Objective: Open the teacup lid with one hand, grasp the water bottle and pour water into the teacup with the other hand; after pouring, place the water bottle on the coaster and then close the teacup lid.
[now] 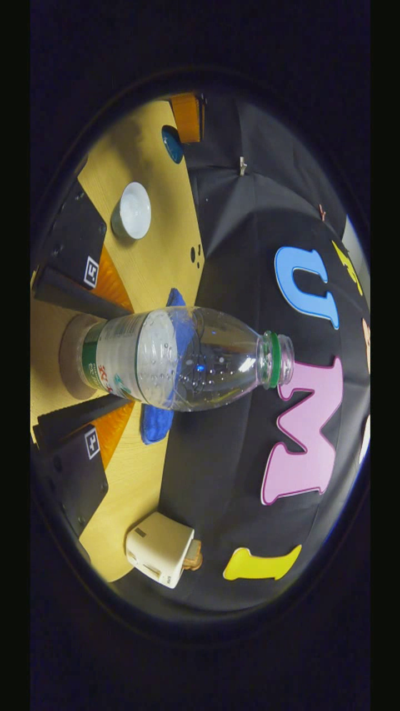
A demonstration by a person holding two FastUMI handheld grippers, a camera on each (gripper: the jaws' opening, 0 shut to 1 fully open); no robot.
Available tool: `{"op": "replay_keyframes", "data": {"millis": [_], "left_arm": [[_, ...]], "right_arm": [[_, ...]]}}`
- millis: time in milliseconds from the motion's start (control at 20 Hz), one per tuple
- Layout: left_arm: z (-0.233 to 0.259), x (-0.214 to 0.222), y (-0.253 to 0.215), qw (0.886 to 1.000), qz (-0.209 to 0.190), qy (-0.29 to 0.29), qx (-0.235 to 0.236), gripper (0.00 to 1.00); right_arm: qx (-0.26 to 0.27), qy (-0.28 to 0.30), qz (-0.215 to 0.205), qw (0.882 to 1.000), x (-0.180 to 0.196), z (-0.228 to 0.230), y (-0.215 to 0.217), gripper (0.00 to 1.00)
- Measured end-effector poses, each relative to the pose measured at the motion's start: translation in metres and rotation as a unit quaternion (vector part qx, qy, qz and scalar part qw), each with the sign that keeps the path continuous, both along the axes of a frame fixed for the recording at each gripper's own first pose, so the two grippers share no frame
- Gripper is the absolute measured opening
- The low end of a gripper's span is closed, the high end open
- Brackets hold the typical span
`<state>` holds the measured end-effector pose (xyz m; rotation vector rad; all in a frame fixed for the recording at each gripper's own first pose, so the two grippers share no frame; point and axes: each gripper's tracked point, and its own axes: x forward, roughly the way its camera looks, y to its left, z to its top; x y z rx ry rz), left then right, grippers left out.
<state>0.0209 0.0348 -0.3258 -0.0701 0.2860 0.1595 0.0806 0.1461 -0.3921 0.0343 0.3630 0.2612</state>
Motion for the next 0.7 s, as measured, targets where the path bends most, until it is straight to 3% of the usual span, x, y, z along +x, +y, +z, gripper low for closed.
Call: {"op": "replay_keyframes", "data": {"millis": [400,700], "left_arm": [[-0.005,0.013,-0.014,1.0,-0.016,0.004,0.011,0.33],[-0.006,0.023,-0.026,1.0,-0.027,0.004,0.014,0.33]], "right_arm": [[0.022,0.015,-0.011,1.0,-0.002,-0.003,0.001,0.77],[0.039,0.039,0.009,0.998,-0.012,-0.008,0.01,0.8]]}}
